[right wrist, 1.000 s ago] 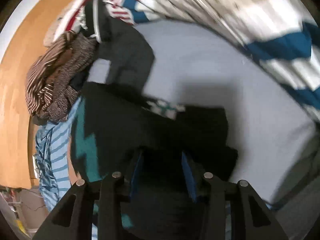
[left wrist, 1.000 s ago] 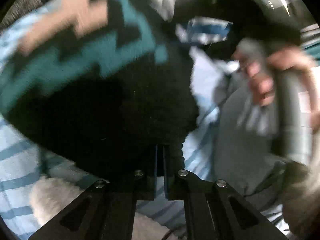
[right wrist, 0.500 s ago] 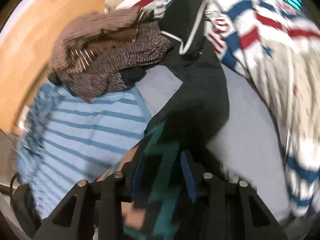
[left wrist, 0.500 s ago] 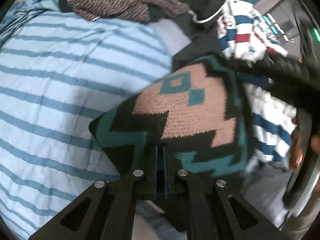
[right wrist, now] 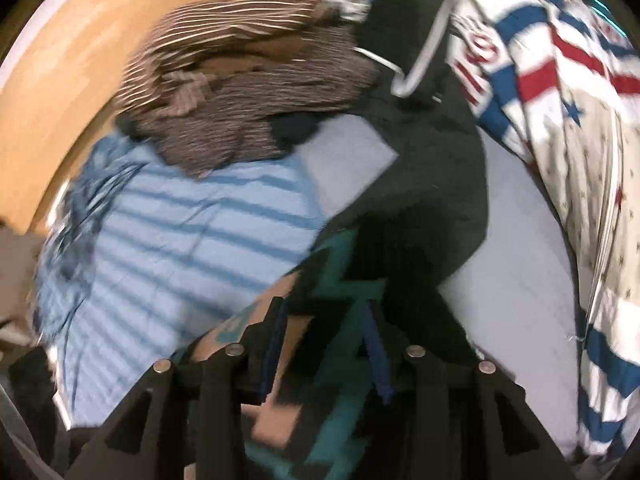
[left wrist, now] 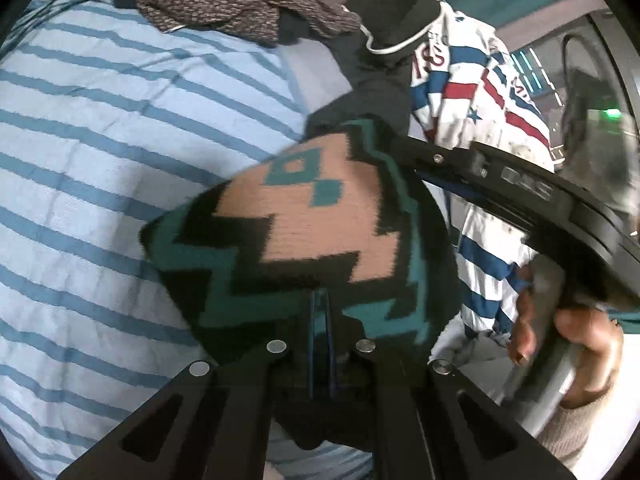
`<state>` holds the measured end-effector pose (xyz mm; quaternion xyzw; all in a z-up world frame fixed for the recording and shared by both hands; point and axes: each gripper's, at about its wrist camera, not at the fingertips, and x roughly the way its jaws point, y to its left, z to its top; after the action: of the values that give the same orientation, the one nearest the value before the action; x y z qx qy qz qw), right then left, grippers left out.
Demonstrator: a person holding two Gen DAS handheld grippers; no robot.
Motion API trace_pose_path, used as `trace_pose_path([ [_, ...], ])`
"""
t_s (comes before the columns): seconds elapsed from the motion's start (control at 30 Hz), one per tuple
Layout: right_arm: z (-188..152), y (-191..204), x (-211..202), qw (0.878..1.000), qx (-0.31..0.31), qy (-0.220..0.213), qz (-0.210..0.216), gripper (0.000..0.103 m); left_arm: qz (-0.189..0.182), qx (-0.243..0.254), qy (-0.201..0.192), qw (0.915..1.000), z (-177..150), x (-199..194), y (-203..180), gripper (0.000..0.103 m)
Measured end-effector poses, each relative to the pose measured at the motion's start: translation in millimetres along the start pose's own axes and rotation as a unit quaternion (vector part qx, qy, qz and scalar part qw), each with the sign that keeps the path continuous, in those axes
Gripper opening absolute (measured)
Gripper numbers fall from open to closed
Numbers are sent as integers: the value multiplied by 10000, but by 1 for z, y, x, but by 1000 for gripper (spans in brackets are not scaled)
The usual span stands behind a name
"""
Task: Fold clothes
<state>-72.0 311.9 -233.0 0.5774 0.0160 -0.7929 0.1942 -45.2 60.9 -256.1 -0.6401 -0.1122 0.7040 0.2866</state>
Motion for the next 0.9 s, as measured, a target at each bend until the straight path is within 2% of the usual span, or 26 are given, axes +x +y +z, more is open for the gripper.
trace_pose_path([
  [0.03,-3,4,-2,9999,-132,49,-50,43,58,34,4,10000,-1,1,-4,7],
  [0.07,-6,6,0,9995,-237,118,-162,43,295,45,27,9996,0,7,-7,7],
  [0.17,-15,-1,20,9966,-311,425,-636,43,514,-288,61,9982,-3,25,13,7],
  [0.27,-24,-16,41,9971,-161,504,-552,43,68,-722,-62,9974,-8,21,33,6],
  [0.43,-29,-14,39,9976,-155,379,-562,45,48,-761,-150,9970,-13,23,37,3],
  [0.5,-28,-12,30,9980,-116,316,-539,45,-55,-902,48,9959,-14,14,35,3],
  [0.6,-34,-8,6,9991,-141,118,-390,45,-434,-884,278,9947,-15,6,29,3],
  [0.67,-43,-3,-9,9992,-346,32,-207,55,-498,-754,337,9953,-17,3,22,3],
  [0.77,-51,1,-6,9973,-651,186,-268,56,-138,-621,190,9978,-20,6,14,3],
  [0.8,-53,-1,3,9960,-694,324,-465,55,162,-628,236,9976,-22,15,16,3],
  [0.87,-59,-7,28,9941,-630,646,-604,59,256,-710,255,9968,-27,29,23,3],
  [0.9,-62,-9,38,9945,-574,645,-596,60,234,-728,200,9969,-29,31,25,3],
])
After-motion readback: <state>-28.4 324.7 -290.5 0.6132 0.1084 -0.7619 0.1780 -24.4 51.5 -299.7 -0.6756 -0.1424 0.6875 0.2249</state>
